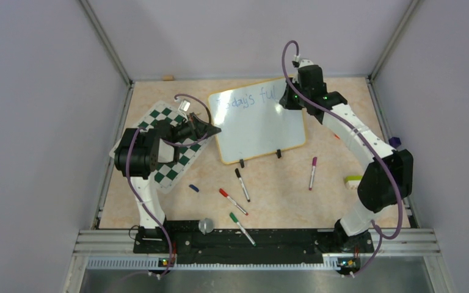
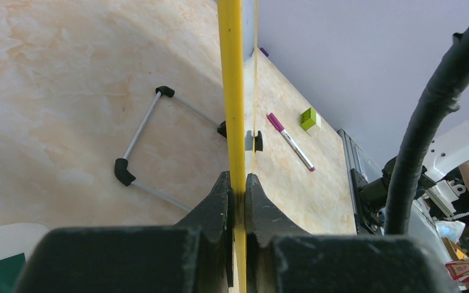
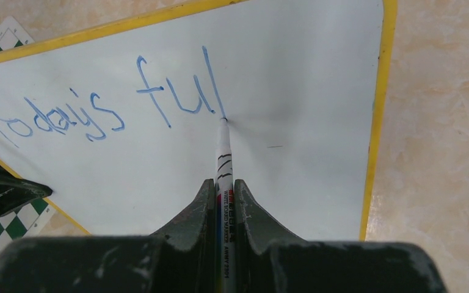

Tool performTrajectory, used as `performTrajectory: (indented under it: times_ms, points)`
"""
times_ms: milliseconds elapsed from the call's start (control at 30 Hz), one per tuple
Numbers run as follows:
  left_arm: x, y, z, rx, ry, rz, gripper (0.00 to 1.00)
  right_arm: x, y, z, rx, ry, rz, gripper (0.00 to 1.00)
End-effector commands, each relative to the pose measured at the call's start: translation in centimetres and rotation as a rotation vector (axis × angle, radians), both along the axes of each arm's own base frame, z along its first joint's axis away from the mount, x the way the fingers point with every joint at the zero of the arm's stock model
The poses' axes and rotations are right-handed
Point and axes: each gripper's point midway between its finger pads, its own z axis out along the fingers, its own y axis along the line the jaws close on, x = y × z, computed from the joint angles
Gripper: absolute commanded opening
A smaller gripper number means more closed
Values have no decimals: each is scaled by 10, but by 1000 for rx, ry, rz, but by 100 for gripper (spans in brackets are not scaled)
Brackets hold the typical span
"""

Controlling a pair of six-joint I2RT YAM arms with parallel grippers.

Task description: Write a sentence on the whiteboard

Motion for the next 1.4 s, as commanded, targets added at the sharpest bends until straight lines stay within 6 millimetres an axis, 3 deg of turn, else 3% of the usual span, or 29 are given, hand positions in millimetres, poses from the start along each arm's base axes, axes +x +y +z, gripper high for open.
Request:
performTrajectory:
  times_ms: [0, 267, 467, 1100, 1367]
  points:
    - [-1, 2, 19, 28, -214, 1, 0, -1, -6, 21, 22, -49, -17, 0]
    - [-1, 2, 19, 29, -214, 6, 0, -4, 2, 72, 77, -130, 27, 0]
    - [-1, 2, 18, 29, -214, 3, 0, 0, -6, 91, 86, -165, 15, 0]
    - [-1, 2, 19, 29, -217, 5, 0, 25, -4, 92, 83, -181, 1, 0]
    - [-1, 2, 19, 28, -214, 9, 0, 31, -5, 79, 68, -159, -7, 0]
